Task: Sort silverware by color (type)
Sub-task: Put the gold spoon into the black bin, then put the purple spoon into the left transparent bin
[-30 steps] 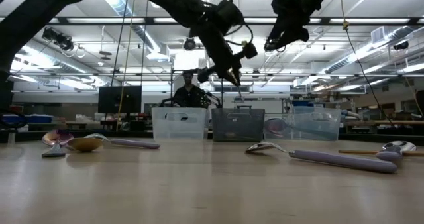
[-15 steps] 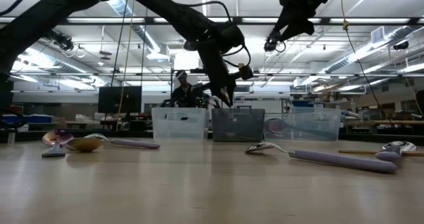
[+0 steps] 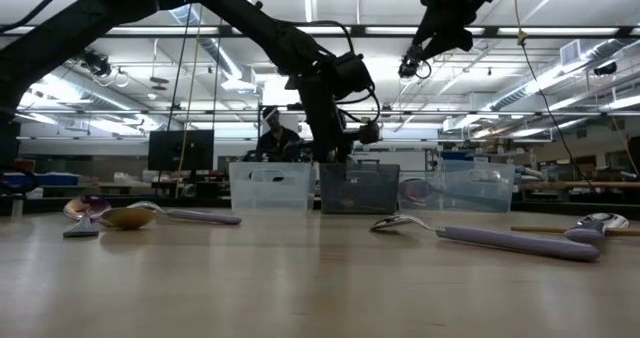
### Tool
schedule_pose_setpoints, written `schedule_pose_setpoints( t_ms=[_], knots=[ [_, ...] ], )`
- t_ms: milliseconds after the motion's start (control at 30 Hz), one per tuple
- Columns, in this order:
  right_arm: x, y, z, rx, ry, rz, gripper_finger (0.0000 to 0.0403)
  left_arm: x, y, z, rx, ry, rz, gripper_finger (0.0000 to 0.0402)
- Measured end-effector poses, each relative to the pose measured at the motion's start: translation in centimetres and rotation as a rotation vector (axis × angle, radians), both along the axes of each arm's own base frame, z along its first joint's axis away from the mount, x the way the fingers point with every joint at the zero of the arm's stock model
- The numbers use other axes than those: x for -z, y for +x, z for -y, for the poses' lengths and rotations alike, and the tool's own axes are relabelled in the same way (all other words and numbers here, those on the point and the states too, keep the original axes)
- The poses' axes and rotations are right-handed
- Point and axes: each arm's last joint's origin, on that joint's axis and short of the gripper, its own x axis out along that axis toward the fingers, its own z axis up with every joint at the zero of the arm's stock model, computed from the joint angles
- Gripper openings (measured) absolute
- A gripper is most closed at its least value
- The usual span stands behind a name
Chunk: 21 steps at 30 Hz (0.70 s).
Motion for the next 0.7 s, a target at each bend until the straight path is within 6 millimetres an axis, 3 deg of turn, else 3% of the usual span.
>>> schedule_pose_setpoints(
  t_ms=[267,567,700],
  knots=[
    [0.0,0.1,-0.1,-0.004,-0.003,-0.002,0.0246,0.1,0.0,0.1,0.075,0.003,-0.035,0.0037],
    [0.0,0.1,-0.1,-0.003,-0.003,-0.002,0.0246,0.0,0.1,0.4,0.051,-0.031,-0.001,0.0107],
    [0.0,0.1,-0.1,0.010,-0.017,-0.009,0.0246,-1.0,0.3,0.4,0.072,-0.061,0.007,0.0123]
  ],
)
